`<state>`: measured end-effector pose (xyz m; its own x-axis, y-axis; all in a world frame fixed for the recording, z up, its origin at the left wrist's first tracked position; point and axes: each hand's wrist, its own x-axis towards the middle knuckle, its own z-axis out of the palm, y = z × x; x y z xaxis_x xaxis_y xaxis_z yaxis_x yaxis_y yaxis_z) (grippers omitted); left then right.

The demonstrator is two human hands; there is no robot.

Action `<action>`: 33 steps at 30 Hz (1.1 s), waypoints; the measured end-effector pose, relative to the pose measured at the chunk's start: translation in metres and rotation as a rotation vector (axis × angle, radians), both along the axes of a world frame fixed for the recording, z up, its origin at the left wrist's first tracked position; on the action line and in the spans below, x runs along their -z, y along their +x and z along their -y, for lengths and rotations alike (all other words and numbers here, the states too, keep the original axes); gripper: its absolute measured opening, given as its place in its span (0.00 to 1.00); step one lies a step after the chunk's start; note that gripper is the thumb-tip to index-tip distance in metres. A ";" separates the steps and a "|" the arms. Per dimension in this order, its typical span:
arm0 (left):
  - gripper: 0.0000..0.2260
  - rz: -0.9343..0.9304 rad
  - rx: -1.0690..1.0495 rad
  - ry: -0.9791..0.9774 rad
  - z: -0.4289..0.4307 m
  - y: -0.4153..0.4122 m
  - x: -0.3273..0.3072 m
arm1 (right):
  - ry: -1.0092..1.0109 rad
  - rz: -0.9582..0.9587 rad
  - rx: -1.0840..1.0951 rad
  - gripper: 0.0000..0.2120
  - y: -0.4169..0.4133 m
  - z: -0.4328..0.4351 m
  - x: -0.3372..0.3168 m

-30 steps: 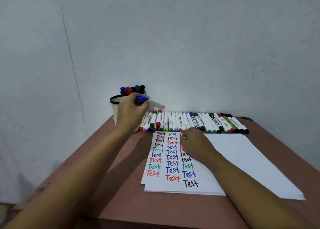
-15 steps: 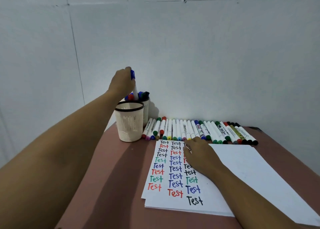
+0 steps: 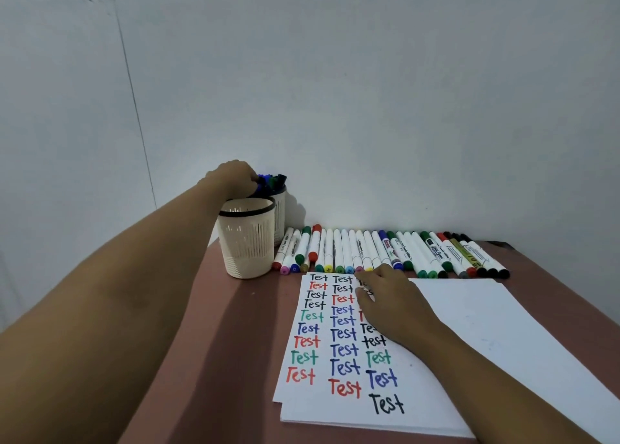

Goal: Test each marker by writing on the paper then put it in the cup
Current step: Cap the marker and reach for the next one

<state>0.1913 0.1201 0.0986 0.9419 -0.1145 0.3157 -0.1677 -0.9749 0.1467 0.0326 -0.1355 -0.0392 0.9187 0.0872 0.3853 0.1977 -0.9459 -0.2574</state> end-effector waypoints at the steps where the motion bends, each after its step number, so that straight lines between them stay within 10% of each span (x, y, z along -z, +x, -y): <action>1: 0.15 -0.008 0.005 0.001 0.000 -0.001 0.000 | 0.000 0.001 0.001 0.21 0.000 0.000 0.000; 13: 0.10 0.476 0.372 -0.382 0.045 -0.108 0.012 | -0.029 -0.019 0.012 0.19 -0.002 -0.001 -0.002; 24: 0.15 -0.101 0.311 -0.234 0.047 -0.135 0.128 | -0.165 0.002 -0.010 0.16 0.002 -0.004 -0.020; 33: 0.17 -0.086 0.317 -0.208 0.048 -0.131 0.133 | -0.052 -0.109 -0.060 0.18 0.054 -0.047 -0.043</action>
